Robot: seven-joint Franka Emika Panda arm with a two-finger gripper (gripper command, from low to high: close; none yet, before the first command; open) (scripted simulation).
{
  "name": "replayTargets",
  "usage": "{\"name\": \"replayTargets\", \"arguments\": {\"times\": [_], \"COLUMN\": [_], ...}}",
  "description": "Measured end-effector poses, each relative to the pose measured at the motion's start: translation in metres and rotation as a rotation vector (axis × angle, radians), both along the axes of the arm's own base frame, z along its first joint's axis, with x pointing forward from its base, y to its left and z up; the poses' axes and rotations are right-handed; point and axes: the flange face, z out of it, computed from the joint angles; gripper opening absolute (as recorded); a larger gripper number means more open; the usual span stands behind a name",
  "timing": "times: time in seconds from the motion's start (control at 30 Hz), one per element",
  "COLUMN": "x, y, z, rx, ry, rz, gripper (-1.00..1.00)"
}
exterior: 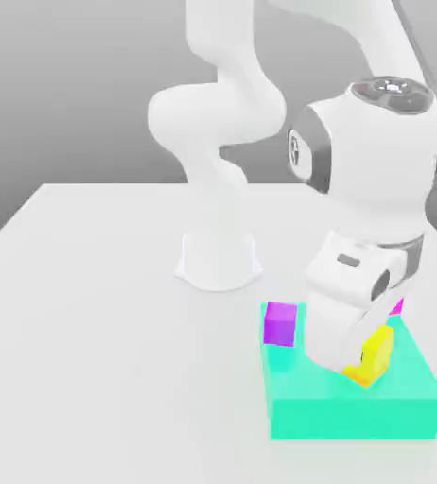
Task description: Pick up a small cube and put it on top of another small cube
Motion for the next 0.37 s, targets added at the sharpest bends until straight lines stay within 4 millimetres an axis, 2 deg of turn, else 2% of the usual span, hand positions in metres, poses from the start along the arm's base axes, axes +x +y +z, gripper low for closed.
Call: {"name": "replayTargets", "arguments": {"times": [0.1, 0.13, 0.27, 0.3, 0.37], "x": [-0.03, -0.035, -0.04, -0.041, -0.041], "y": [0.009, 0.011, 0.013, 0.013, 0.013], "z": [0.019, 0.016, -0.03, -0.037, -0.037], "rx": [-0.03, -0.037, -0.045, -0.045, -0.045], "ry": [-0.02, -0.025, -0.03, -0.031, -0.031], "rz": [-0.011, -0.013, -0.014, -0.014, -0.014], "gripper": [-1.0, -1.0, -1.0, 1.0, 1.0]}}
